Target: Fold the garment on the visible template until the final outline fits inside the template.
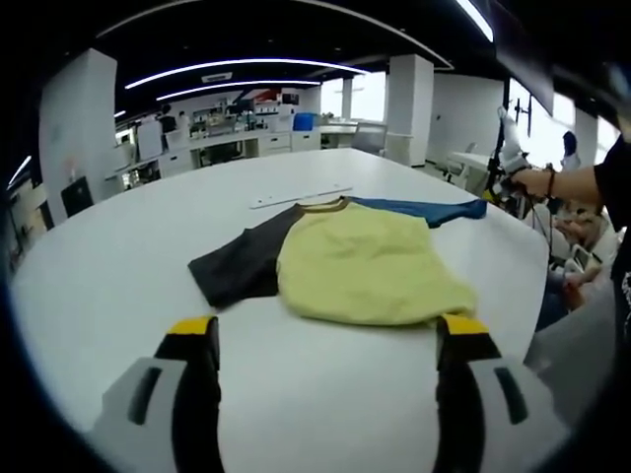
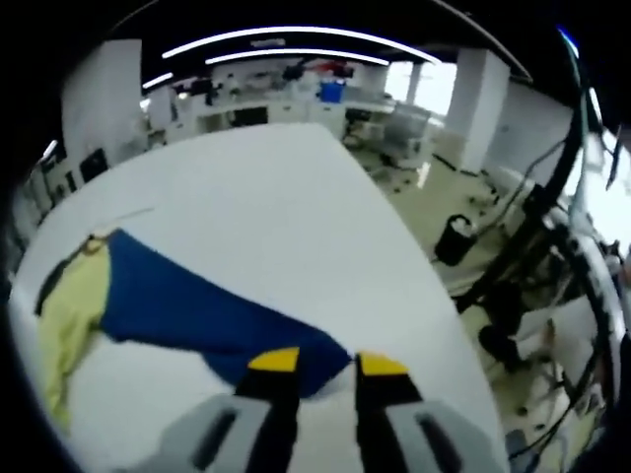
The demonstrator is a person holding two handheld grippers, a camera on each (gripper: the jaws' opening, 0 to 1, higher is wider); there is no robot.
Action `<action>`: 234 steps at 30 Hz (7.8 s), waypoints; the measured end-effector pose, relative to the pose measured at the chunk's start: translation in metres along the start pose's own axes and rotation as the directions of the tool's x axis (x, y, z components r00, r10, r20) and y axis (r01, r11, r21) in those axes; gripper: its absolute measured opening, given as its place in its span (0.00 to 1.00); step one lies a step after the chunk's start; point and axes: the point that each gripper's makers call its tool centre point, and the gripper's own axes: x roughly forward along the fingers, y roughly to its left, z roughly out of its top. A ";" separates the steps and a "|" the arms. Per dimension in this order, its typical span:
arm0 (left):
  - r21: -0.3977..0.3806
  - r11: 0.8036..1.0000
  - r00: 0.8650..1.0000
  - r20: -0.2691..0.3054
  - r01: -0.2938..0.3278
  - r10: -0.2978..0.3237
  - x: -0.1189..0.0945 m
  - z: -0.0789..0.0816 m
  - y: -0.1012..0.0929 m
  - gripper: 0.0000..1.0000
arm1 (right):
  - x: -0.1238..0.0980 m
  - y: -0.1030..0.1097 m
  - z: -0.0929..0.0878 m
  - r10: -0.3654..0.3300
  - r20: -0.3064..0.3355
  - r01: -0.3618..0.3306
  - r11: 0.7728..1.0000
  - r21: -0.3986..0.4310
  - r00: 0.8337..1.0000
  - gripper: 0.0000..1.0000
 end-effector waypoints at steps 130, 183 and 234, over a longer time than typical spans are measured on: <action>0.048 0.996 0.996 0.032 0.079 -0.080 -0.036 -0.006 -0.034 0.98 | -0.177 0.401 -0.121 0.739 -0.394 -0.774 0.266 -0.574 0.546 0.74; 0.025 0.997 0.997 -0.008 0.077 -0.077 -0.034 -0.022 -0.031 0.85 | -0.137 0.446 -0.092 0.706 -0.272 -0.629 0.308 -0.714 0.654 0.00; -0.012 0.995 0.994 -0.038 0.102 -0.103 -0.013 -0.018 -0.031 0.75 | -0.012 0.413 -0.024 0.610 -0.213 -0.643 0.685 -0.343 0.763 0.09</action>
